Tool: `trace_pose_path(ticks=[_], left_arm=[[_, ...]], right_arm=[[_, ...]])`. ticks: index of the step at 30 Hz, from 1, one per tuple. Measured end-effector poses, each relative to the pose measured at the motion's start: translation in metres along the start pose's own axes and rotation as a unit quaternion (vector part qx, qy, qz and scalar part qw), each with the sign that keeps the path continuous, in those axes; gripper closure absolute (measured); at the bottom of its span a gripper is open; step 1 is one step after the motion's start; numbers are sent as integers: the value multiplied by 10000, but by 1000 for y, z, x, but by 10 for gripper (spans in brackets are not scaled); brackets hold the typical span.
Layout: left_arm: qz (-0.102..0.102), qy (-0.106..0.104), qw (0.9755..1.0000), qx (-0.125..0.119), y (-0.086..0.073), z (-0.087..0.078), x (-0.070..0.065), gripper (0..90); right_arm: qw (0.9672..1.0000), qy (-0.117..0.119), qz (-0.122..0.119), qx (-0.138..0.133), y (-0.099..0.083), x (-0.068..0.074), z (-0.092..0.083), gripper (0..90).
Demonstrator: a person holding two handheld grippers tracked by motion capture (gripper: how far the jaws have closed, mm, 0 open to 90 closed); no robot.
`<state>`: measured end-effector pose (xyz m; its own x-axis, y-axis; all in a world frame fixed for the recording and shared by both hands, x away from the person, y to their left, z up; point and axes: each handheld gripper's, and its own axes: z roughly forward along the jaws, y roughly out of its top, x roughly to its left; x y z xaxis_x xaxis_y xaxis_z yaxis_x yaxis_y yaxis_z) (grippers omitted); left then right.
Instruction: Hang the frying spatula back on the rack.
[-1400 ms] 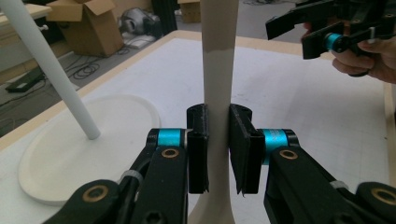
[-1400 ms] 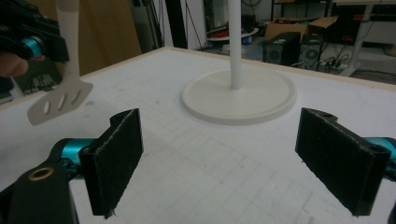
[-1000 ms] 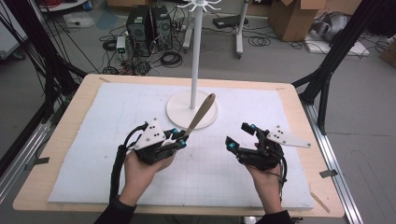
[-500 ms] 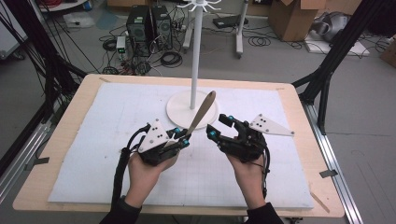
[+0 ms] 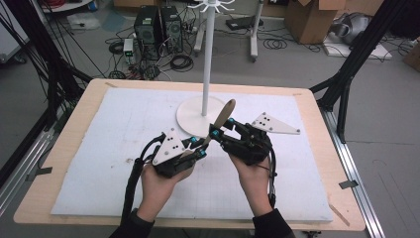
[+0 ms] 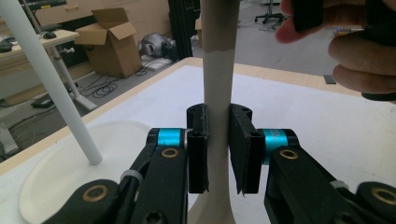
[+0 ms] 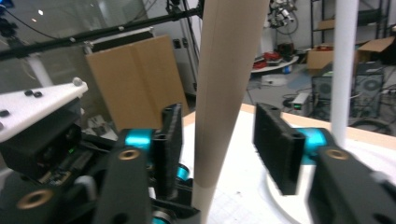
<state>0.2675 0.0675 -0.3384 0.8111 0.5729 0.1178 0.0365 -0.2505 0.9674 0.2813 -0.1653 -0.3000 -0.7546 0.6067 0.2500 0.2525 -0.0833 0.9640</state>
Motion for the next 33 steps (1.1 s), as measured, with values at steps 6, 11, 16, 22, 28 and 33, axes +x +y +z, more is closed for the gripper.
trace_pose_path(ticks=[6, 11, 16, 22, 28, 33], left_arm=[[3, -5, 10000, -1, 1, 3, -3, 775], [-41, -111, 9999, -53, 1, 6, -3, 768], [-50, -246, 9997, -71, 6, 3, -3, 597], [-173, -536, 9983, -160, 12, -14, 5, 480], [-293, -919, 9952, -162, 13, -29, 16, 381], [-294, -1368, 9888, -522, 15, -40, 22, 375]], right_arm=[[9999, 69, 58, -56, 0, 0, 1, 710], [10000, 46, 33, -41, 0, -1, -2, 721], [9999, 4, -59, -106, 2, -2, -4, 729], [9994, 315, -159, 2, 5, -8, -8, 733], [9932, 1075, -397, 184, 14, -11, -13, 733], [9816, 1653, -772, 556, 22, -9, -11, 733]])
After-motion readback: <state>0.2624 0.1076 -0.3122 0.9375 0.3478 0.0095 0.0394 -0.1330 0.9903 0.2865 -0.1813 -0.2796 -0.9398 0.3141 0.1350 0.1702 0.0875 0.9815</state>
